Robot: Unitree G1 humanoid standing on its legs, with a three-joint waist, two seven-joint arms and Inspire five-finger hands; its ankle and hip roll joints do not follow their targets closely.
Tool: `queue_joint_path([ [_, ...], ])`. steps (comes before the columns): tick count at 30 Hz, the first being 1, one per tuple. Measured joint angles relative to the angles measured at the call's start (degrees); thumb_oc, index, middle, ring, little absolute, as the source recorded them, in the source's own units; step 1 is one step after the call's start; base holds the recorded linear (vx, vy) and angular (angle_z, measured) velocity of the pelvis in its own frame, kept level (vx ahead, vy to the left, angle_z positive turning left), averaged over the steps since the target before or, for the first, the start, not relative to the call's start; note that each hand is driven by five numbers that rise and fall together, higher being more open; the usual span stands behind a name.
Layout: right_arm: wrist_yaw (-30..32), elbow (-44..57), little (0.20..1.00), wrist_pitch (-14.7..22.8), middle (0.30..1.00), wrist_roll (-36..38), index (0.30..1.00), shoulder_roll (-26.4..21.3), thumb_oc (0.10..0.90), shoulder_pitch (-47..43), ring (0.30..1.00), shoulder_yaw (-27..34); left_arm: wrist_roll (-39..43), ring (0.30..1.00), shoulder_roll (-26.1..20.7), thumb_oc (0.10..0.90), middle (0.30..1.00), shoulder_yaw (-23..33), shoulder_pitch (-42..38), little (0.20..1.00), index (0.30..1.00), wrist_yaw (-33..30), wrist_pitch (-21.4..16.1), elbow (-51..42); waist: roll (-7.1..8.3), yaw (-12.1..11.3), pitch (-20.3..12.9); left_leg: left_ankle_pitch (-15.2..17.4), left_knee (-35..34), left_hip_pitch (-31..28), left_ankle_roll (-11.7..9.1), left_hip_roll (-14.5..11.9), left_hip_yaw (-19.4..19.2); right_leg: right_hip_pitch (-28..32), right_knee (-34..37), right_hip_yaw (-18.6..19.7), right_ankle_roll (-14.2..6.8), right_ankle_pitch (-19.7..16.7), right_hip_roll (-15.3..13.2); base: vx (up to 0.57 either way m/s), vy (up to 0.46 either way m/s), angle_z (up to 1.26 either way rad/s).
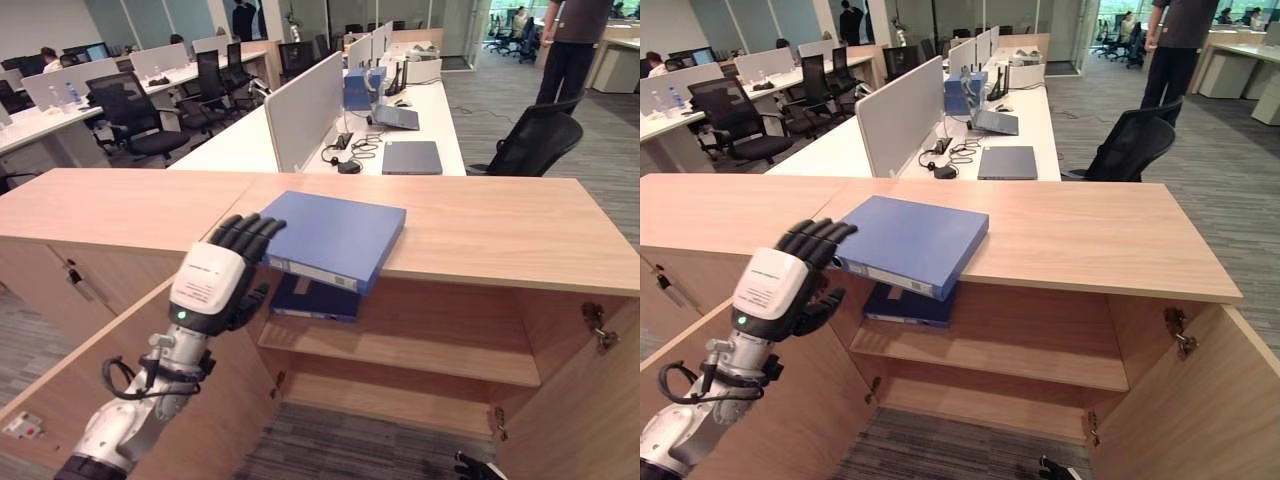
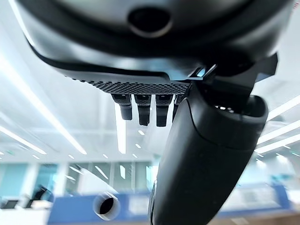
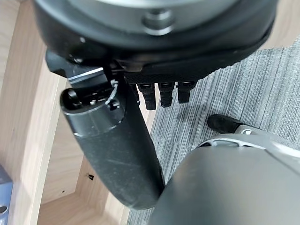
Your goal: Put the empty folder in the office cabinet
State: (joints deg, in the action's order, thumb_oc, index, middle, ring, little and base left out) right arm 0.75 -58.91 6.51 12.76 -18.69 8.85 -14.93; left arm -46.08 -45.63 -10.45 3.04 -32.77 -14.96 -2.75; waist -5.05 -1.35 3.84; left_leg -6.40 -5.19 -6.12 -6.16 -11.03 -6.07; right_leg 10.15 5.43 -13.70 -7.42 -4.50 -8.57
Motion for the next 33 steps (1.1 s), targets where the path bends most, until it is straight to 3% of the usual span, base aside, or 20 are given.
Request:
queue_joint_path([
  [6,0.0,0.0,0.9,0.7,0.9,0.0,0.9,0.0,0.8,0.0,0.9,0.1,1.3,0.9,0.2,0.8,0.9,-0.8,-0.4,0.9,0.9,2.8,-0.7,0.0,0.06,1.3,0.0,0.1,0.0,0.0,-0.2,0.2,-1.0,-0.6,0.0,0.8,-0.1,-0.1,-0.2,0.01,0.011,-0.07],
  [12,0.1,0.0,0.9,0.8,0.9,0.8,0.9,0.1,0.8,0.0,0.9,0.2,4.5,0.9,3.8,0.8,0.9,-1.8,-3.0,0.9,0.9,5.2,-1.5,0.4,0.09,1.5,0.0,0.2,0.0,-0.1,-0.4,0.2,-1.3,-0.6,0.0,1.1,-0.4,-0.2,-0.2,0.0,0.0,0.0],
  [25,0.1,0.0,0.9,0.7,0.9,0.9,0.9,0.1,0.8,-0.2,0.9,0.5,5.2,0.9,3.9,0.8,0.9,-7.7,-9.5,0.9,0.9,8.4,-1.3,3.8,0.19,3.0,0.0,0.3,0.0,-0.4,-0.6,0.1,-2.2,-1.0,0.0,2.0,-0.3,-0.3,-0.2,0.01,0.003,-0.03],
  [33,0.1,0.0,0.9,0.7,0.9,0.9,0.9,0.1,0.8,-0.3,0.9,0.9,5.2,0.9,4.0,0.8,0.9,-8.0,-9.6,0.9,0.9,8.5,-0.3,5.8,0.29,3.9,0.0,0.4,0.0,-0.6,-0.7,0.1,-2.5,-1.0,0.0,2.2,-0.3,-0.3,-0.2,0.0,0.001,-0.01],
])
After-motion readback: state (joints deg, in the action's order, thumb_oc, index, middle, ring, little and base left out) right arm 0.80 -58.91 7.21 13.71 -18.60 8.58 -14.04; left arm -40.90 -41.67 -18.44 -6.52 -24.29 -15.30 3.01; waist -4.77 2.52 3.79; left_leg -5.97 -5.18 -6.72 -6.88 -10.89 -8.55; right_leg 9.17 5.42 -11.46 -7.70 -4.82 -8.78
